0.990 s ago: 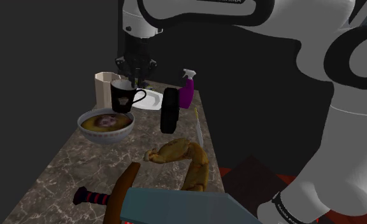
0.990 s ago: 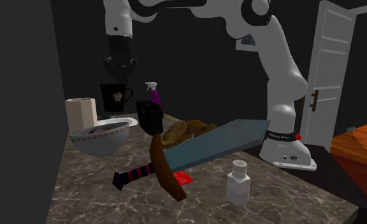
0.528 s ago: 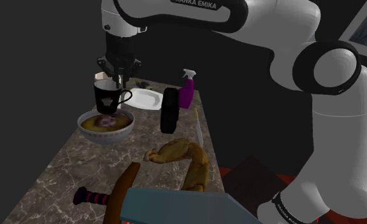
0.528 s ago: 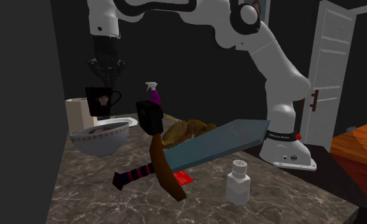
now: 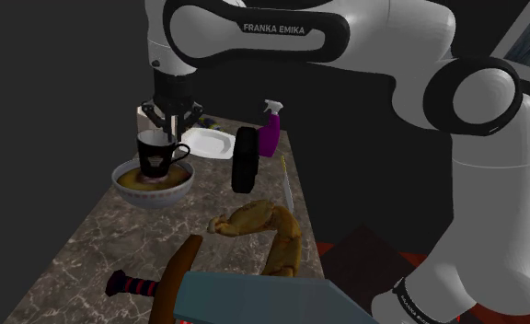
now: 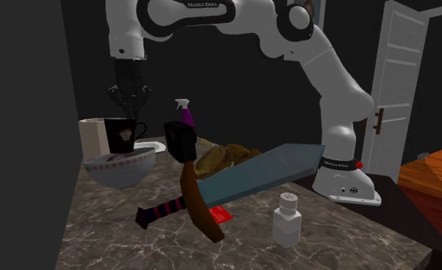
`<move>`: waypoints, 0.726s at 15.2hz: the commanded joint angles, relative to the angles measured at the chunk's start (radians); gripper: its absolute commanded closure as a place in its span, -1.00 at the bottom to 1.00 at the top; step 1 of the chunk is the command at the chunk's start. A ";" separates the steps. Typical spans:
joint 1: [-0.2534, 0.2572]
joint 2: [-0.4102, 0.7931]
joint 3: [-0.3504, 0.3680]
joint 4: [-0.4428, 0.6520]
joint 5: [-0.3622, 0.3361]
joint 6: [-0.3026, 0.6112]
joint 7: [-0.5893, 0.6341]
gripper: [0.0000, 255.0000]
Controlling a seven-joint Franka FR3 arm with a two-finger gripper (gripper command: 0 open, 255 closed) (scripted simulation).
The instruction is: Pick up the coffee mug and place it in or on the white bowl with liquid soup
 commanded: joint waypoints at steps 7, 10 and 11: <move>-0.012 0.007 -0.003 -0.091 -0.009 0.095 0.017 1.00; -0.012 0.007 -0.003 -0.091 -0.009 0.095 0.017 1.00; -0.013 0.007 -0.003 -0.091 -0.009 0.095 0.017 1.00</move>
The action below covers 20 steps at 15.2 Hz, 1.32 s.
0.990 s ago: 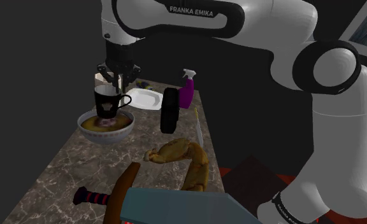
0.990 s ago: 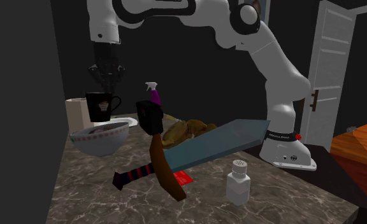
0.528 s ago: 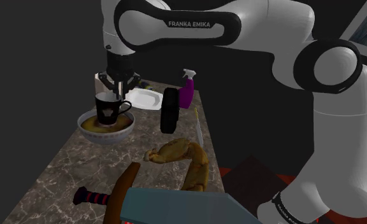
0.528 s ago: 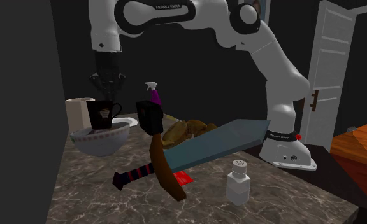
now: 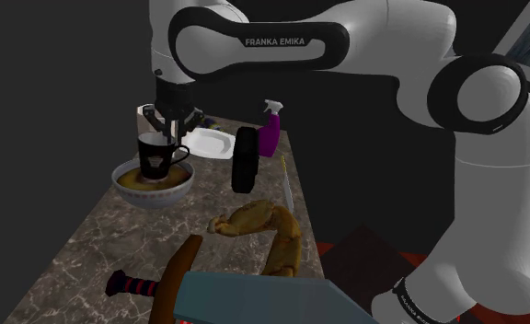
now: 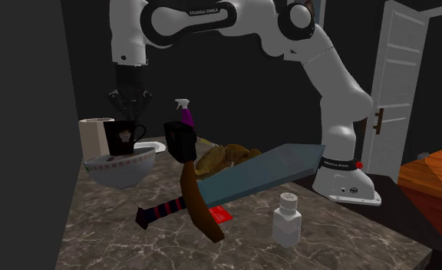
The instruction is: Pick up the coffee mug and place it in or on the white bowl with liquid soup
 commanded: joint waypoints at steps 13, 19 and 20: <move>0.025 0.019 0.007 0.104 0.014 -0.122 -0.015 -1.00; 0.025 0.019 0.007 0.104 0.014 -0.122 -0.015 -1.00; 0.025 0.019 0.007 0.104 0.014 -0.122 -0.015 -1.00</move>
